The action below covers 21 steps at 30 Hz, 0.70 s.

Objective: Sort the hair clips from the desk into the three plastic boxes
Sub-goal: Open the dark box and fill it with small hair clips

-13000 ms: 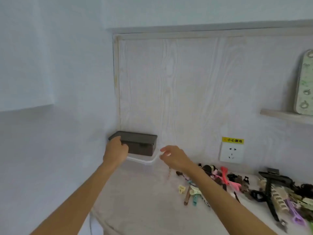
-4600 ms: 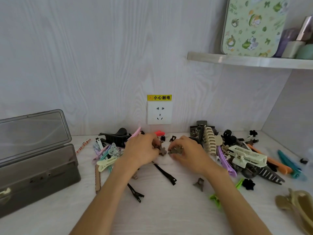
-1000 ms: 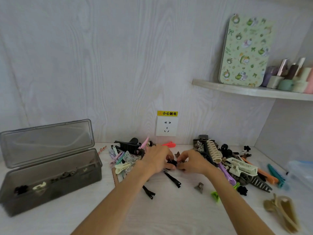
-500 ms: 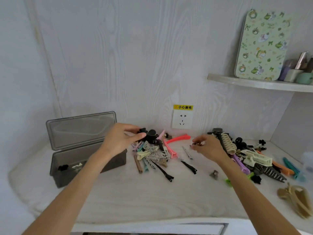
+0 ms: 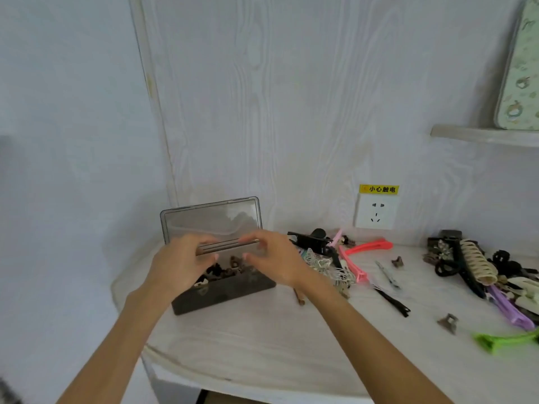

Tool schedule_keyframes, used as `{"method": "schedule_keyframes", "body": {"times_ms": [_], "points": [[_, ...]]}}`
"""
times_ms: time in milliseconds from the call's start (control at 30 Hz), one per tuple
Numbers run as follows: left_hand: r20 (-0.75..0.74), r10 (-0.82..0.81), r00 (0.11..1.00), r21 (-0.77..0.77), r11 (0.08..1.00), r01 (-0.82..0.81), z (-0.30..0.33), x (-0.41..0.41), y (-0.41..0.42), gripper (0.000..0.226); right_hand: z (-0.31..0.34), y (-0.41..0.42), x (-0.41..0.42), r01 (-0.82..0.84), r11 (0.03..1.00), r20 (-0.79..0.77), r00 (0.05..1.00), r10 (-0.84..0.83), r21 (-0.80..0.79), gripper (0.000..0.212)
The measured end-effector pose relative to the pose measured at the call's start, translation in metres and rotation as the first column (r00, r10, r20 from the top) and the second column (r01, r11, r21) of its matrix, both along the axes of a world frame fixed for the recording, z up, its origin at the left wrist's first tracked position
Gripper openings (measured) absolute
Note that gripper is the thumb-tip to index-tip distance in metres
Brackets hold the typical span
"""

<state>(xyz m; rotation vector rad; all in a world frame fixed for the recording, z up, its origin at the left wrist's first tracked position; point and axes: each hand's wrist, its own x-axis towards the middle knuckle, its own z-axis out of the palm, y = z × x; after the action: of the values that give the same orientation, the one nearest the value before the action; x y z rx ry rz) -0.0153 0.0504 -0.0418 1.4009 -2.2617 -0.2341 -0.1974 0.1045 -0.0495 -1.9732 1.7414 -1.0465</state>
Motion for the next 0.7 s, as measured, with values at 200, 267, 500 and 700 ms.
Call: {"method": "schedule_keyframes", "body": {"times_ms": [200,267,500,700], "points": [[-0.167,-0.196,0.966,-0.11,0.978,0.179,0.006,-0.073,0.027,0.025,-0.016,0.045,-0.086,0.285,0.949,0.049,0.959,-0.28,-0.135,0.017],[-0.2,-0.316,0.928,-0.086,0.949,0.304,-0.002,-0.109,0.04,0.024,-0.025,0.062,-0.125,0.438,0.886,0.023,0.898,-0.439,-0.151,0.02],[-0.094,-0.723,0.685,0.01,0.687,0.726,-0.046,-0.207,0.091,0.033,-0.048,0.083,-0.222,0.564,0.817,-0.399,0.781,-0.48,0.121,0.039],[0.035,-0.765,0.643,-0.039,0.641,0.766,-0.058,-0.235,0.104,0.034,-0.025,0.113,-0.235,0.449,0.864,-0.42,0.846,-0.328,0.229,0.02]]}}
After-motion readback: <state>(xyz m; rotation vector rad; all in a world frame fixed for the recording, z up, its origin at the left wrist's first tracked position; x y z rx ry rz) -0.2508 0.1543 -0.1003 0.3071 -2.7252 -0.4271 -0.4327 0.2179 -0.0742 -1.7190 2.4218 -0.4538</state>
